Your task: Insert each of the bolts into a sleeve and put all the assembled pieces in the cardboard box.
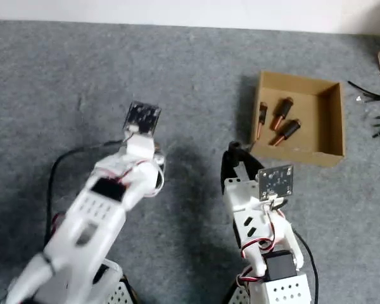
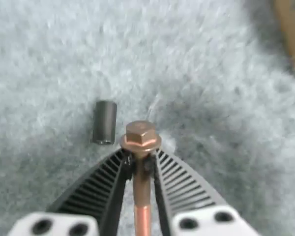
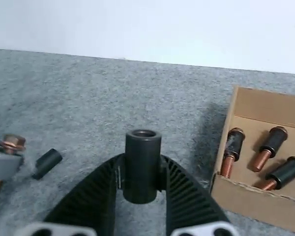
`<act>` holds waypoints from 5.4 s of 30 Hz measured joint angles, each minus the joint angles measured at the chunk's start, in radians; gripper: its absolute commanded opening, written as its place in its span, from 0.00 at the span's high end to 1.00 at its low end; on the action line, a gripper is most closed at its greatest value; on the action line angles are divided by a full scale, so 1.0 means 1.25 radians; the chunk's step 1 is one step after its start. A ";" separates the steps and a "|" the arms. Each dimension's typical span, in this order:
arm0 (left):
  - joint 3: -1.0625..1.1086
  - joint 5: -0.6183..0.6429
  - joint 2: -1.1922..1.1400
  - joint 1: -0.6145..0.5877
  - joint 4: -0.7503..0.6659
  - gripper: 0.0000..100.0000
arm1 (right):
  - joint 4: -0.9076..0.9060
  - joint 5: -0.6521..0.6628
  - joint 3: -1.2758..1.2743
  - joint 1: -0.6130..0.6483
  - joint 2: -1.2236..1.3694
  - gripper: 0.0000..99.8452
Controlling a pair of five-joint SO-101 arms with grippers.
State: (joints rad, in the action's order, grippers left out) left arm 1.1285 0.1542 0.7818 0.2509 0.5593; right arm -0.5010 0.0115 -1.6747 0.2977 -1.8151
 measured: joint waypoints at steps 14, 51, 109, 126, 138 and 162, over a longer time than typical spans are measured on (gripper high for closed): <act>0.238 0.000 0.538 0.002 -0.005 1.00 | 0.000 0.000 0.000 0.001 0.000 0.99; 0.438 -0.002 0.800 0.005 -0.214 0.99 | 0.000 0.000 0.000 0.001 0.000 0.99; 0.358 0.198 0.802 0.207 -0.473 0.99 | 0.093 0.241 0.000 0.196 0.000 0.99; 0.435 0.193 0.802 0.207 -0.480 0.99 | 0.093 0.241 0.000 0.218 0.001 0.99; 0.436 0.194 0.800 0.157 -0.480 0.99 | 0.093 0.241 0.000 0.222 0.001 0.99; 0.436 0.254 0.799 0.171 -0.336 0.99 | 0.087 0.304 0.000 0.259 0.001 0.99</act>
State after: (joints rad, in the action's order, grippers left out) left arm 1.6732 0.4718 1.7806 0.4641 0.1389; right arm -0.3920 0.3920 -1.6747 0.6214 -1.8136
